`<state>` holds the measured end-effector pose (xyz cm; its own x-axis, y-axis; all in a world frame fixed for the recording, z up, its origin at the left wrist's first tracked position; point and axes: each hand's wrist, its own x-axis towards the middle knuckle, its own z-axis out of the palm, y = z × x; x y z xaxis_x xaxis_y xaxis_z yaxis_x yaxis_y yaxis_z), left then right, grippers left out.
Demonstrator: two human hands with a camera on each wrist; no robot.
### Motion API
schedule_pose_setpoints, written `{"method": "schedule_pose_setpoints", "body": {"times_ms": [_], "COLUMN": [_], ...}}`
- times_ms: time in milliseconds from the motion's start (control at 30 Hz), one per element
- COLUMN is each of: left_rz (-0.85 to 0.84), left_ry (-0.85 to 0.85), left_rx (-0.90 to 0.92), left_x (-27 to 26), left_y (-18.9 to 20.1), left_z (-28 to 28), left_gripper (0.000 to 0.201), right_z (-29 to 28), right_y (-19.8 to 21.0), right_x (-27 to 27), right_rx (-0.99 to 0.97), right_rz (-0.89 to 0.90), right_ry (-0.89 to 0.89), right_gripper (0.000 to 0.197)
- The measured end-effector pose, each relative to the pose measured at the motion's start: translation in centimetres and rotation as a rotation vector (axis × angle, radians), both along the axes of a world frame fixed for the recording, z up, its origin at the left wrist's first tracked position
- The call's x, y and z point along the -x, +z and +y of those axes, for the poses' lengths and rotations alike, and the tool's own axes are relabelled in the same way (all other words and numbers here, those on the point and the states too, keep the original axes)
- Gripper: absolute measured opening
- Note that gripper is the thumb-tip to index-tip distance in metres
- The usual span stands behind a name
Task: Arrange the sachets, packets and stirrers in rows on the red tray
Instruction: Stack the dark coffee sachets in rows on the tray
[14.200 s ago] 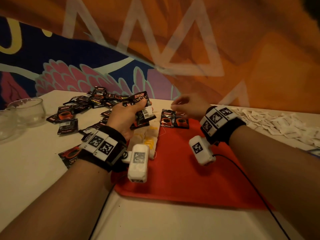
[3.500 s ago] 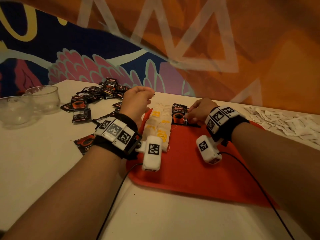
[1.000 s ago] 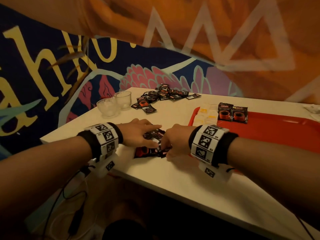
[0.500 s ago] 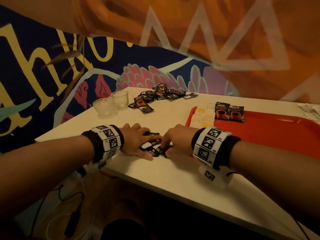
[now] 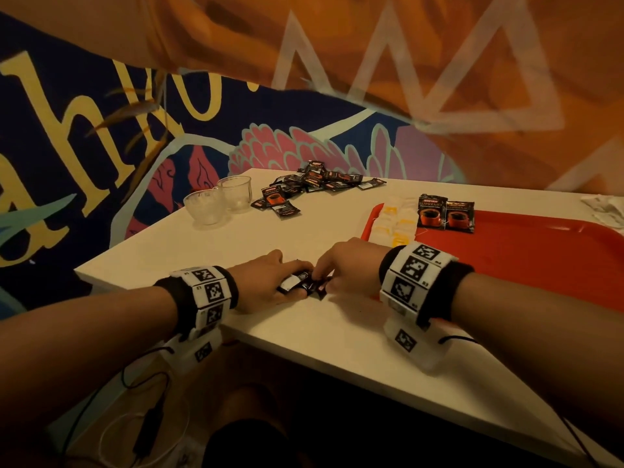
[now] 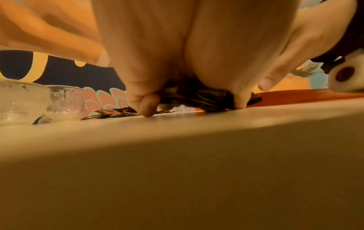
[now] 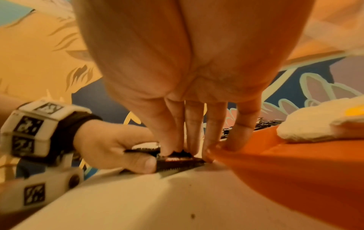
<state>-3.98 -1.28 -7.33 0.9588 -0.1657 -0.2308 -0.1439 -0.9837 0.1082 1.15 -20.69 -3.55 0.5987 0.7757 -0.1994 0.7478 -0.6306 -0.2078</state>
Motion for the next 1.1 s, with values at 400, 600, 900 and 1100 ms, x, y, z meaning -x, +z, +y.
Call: {"method": "schedule_pose_setpoints", "body": {"times_ms": [400, 600, 900, 1100], "left_rz": [-0.436, -0.392, 0.222, 0.497], "left_ry": [-0.049, -0.081, 0.063, -0.003], "left_rx": [0.484, 0.543, 1.461, 1.748], "left_x": [-5.0, -9.7, -14.4, -14.2], "left_y": [5.9, 5.6, 6.6, 5.5], "left_z": [-5.7, -13.6, -17.7, -18.9], "left_gripper": [0.036, 0.094, 0.085, 0.042], "right_z": [-5.3, -8.4, -15.4, -16.4], "right_y": [2.2, 2.2, 2.3, 3.8], "right_x": [-4.3, -7.2, -9.5, -9.5], "right_rx": [-0.895, -1.255, -1.203, -0.824], "right_rz": [0.691, 0.523, 0.370, 0.014], "right_ry": [-0.474, -0.459, -0.339, -0.360], "right_gripper": [0.057, 0.018, 0.027, 0.026]}}
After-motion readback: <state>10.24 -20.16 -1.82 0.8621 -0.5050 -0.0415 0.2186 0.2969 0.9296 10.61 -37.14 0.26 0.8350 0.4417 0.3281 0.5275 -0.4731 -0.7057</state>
